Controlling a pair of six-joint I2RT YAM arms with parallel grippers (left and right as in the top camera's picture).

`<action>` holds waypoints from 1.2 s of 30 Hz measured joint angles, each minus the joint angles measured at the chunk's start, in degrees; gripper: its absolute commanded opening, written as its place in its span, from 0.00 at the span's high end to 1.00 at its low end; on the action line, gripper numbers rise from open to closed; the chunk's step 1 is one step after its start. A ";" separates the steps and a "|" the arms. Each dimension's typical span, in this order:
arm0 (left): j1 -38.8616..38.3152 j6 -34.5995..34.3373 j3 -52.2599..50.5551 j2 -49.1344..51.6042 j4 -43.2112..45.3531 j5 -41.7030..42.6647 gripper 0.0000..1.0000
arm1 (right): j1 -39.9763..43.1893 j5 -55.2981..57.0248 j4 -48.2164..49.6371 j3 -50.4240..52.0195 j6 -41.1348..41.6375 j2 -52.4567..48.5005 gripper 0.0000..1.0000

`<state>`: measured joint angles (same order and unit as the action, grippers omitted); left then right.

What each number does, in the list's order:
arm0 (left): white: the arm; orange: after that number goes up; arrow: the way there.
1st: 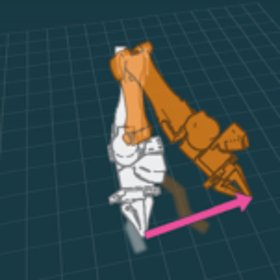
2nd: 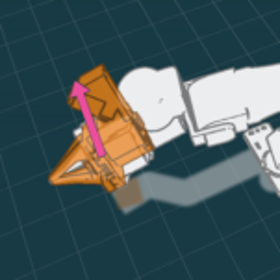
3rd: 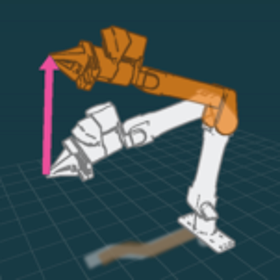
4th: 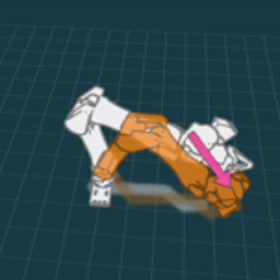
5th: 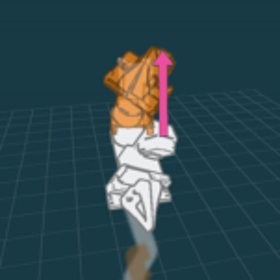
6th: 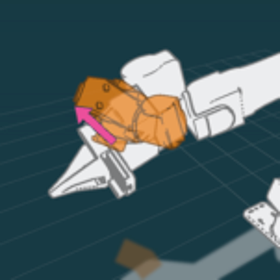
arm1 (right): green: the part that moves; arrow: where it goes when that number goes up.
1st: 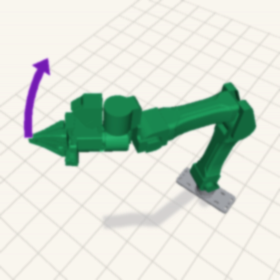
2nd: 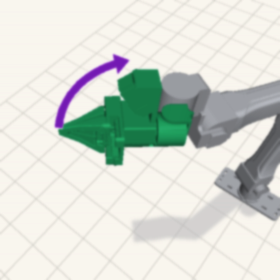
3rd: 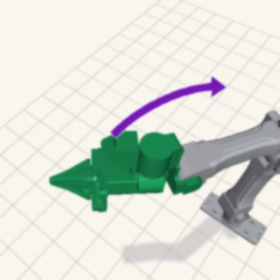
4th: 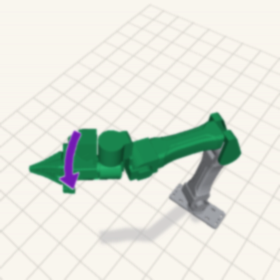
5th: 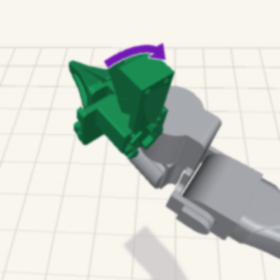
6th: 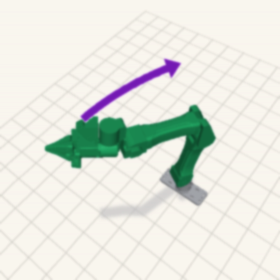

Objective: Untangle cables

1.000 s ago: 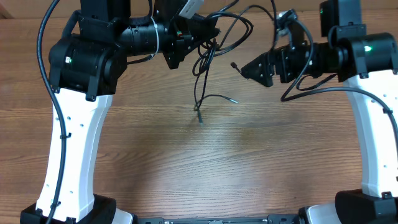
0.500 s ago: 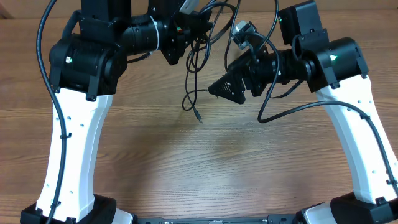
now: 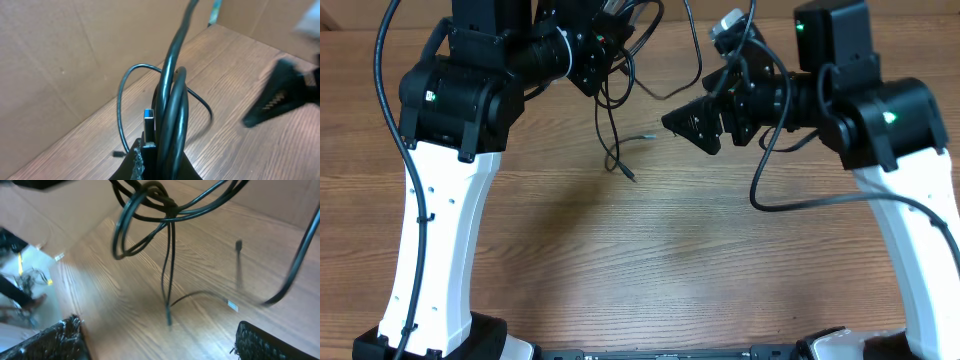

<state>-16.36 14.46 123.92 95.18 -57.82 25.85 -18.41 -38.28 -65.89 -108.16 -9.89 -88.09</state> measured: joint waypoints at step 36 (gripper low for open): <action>-0.04 -34.16 0.00 0.00 0.76 -9.84 0.96 | -13.18 18.67 22.45 7.15 38.27 -1.55 0.80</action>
<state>-16.40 -19.70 123.92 95.18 -57.06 16.01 -31.59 -19.62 -43.44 -101.01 28.38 -89.65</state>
